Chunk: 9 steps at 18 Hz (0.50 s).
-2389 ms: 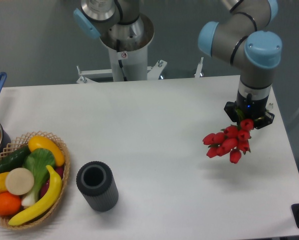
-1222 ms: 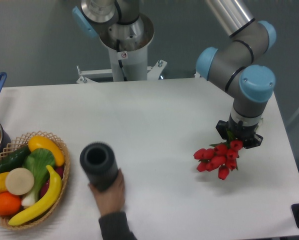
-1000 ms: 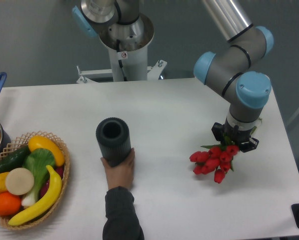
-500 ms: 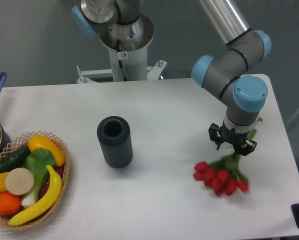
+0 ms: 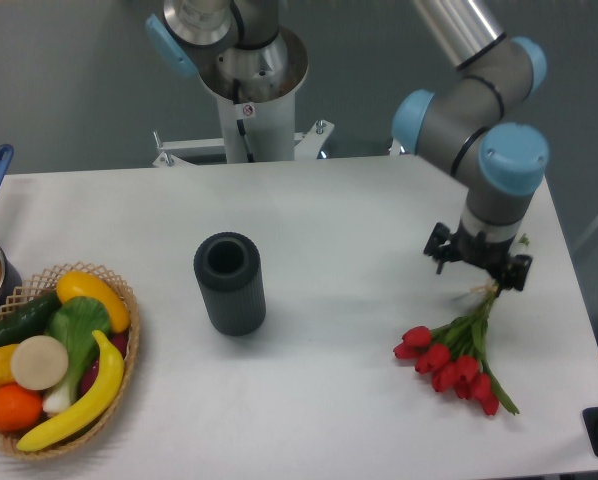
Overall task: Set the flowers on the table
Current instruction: 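Open the gripper to release the red tulips onto the table, then lift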
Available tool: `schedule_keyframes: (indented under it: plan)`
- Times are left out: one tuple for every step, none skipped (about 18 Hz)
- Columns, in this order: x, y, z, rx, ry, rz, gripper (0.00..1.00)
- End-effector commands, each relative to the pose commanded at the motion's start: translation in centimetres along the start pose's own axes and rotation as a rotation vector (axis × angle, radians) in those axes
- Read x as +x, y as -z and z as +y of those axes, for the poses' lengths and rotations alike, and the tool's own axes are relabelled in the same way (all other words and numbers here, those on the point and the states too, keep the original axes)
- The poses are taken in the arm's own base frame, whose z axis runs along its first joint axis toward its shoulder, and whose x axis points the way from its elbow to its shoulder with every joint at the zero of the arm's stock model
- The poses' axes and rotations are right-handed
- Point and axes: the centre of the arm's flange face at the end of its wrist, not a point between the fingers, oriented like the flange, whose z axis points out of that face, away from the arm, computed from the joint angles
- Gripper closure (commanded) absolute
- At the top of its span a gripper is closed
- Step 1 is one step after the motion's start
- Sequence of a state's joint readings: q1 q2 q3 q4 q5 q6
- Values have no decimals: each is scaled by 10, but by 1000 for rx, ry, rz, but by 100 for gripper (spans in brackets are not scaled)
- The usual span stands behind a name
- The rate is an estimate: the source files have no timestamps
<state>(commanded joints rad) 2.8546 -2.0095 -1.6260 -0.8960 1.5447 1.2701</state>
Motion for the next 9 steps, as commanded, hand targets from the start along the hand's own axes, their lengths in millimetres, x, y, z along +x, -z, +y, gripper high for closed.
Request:
schedule_keyframes:
  plan:
    - [-4, 2, 4, 12, 10, -9, 0]
    - [-11, 5, 10, 41, 21, -14, 0]
    - [-16, 8, 16, 49, 1, -21, 0]
    - [-18, 9, 16, 54, -53, -25, 0]
    - [-22, 11, 17, 54, -89, -33, 0]
    - [-27, 15, 21, 53, -105, -43, 0]
    - [-29, 15, 25, 51, -103, -44, 0]
    - [-30, 14, 27, 50, -102, -44, 0]
    - [-30, 12, 28, 48, -100, -41, 0]
